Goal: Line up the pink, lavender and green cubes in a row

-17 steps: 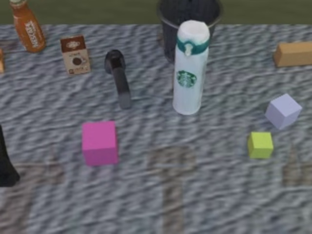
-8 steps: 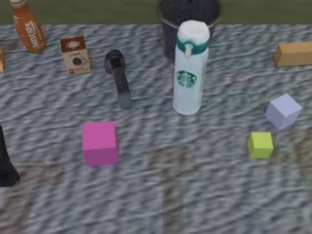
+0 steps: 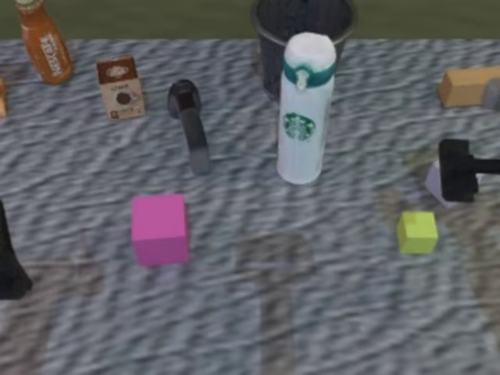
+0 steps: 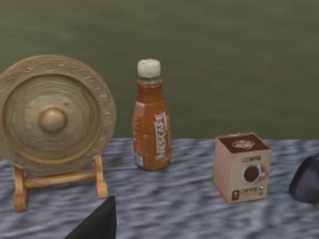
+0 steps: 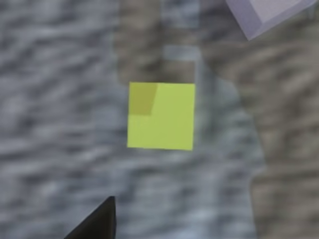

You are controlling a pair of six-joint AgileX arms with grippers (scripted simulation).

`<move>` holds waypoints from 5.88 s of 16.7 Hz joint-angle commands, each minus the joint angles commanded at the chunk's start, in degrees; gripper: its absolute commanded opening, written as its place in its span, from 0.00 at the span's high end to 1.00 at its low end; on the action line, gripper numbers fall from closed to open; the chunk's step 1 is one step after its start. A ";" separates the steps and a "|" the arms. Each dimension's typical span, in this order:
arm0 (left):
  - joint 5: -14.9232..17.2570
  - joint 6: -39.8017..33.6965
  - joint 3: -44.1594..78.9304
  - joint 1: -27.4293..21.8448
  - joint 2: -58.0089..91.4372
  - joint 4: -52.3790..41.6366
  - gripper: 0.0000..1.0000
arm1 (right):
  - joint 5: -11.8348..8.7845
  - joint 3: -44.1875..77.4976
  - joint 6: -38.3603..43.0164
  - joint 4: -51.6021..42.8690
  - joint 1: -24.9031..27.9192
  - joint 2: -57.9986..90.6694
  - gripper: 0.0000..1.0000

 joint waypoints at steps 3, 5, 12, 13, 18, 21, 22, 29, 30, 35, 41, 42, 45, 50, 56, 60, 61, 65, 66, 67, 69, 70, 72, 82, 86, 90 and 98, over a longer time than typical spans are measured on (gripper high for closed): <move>0.00 0.00 0.00 0.00 0.00 0.00 0.00 | 0.08 10.38 2.62 -7.31 2.22 13.63 0.00; 0.00 0.00 0.00 0.00 0.00 0.00 0.00 | 0.05 16.17 4.03 -10.99 3.42 21.15 0.00; 0.00 0.00 0.00 0.00 0.00 0.00 0.00 | -0.07 24.70 6.03 -15.88 5.12 31.24 0.00; 0.00 0.00 0.00 0.00 0.00 0.00 0.00 | -0.07 24.70 6.03 -15.88 5.12 31.24 0.00; 0.00 0.00 0.00 0.00 0.00 0.00 0.00 | -0.06 23.20 5.91 -13.48 4.95 32.28 0.00; 0.00 0.00 0.00 0.00 0.00 0.00 0.00 | -0.04 19.95 6.04 -6.71 5.06 35.46 0.00; 0.00 0.00 0.00 0.00 0.00 0.00 0.00 | -0.03 18.71 6.09 -4.11 5.09 36.65 0.00; 0.00 0.00 0.00 0.00 0.00 0.00 0.00 | 0.00 15.45 6.24 2.05 5.21 39.92 0.00; 0.00 0.00 0.00 0.00 0.00 0.00 0.00 | 0.00 15.45 6.24 2.05 5.21 39.92 0.00; 0.00 0.00 0.00 0.00 0.00 0.00 0.00 | 0.00 15.45 6.24 2.05 5.21 39.92 0.38; 0.00 0.00 0.00 0.00 0.00 0.00 0.00 | 0.00 15.45 6.24 2.05 5.21 39.92 0.83; 0.00 0.00 0.00 0.00 0.00 0.00 0.00 | 0.00 15.45 6.24 2.05 5.21 39.92 0.90; 0.00 0.00 0.00 0.00 0.00 0.00 0.00 | 0.00 15.45 6.24 2.05 5.21 39.92 1.00; 0.00 0.00 0.00 0.00 0.00 0.00 0.00 | 0.00 15.45 6.24 2.05 5.21 39.92 1.00; 0.00 0.00 0.00 0.00 0.00 0.00 0.00 | 0.66 18.80 6.01 -3.41 5.17 35.92 1.00; 0.00 0.00 0.00 0.00 0.00 0.00 0.00 | 0.63 23.03 5.84 -11.94 5.50 32.11 1.00; 0.00 0.00 0.00 0.00 0.00 0.00 0.00 | 0.62 23.59 5.78 -12.82 5.55 31.44 1.00; 0.00 0.00 0.00 0.00 0.00 0.00 0.00 | 0.60 23.64 5.85 -12.95 5.28 31.42 1.00; 0.00 0.00 0.00 0.00 0.00 0.00 0.00 | 0.60 23.71 6.02 -13.02 5.46 31.44 1.00; 0.00 0.00 0.00 0.00 0.00 0.00 0.00 | 0.61 24.00 6.70 -13.28 6.19 31.52 1.00; 0.00 0.00 0.00 0.00 0.00 0.00 0.00 | 0.69 25.04 9.43 -14.22 8.97 31.68 1.00; 0.00 0.00 0.00 0.00 0.00 0.00 0.00 | 0.74 25.69 11.23 -14.83 10.83 31.74 1.00; 0.00 0.00 0.00 0.00 0.00 0.00 0.00 | 0.85 27.03 15.08 -16.18 14.97 31.85 1.00; 0.00 0.00 0.00 0.00 0.00 0.00 0.00 | 0.91 28.22 21.09 -16.93 21.40 32.01 1.00; 0.00 0.00 0.00 0.00 0.00 0.00 0.00 | 0.99 23.64 21.29 -9.40 21.49 34.75 1.00; 0.00 0.00 0.00 0.00 0.00 0.00 0.00 | 1.07 20.24 21.31 -3.91 21.80 36.96 1.00; 0.00 0.00 0.00 0.00 0.00 0.00 0.00 | 1.07 20.22 21.31 -3.88 21.80 36.97 0.62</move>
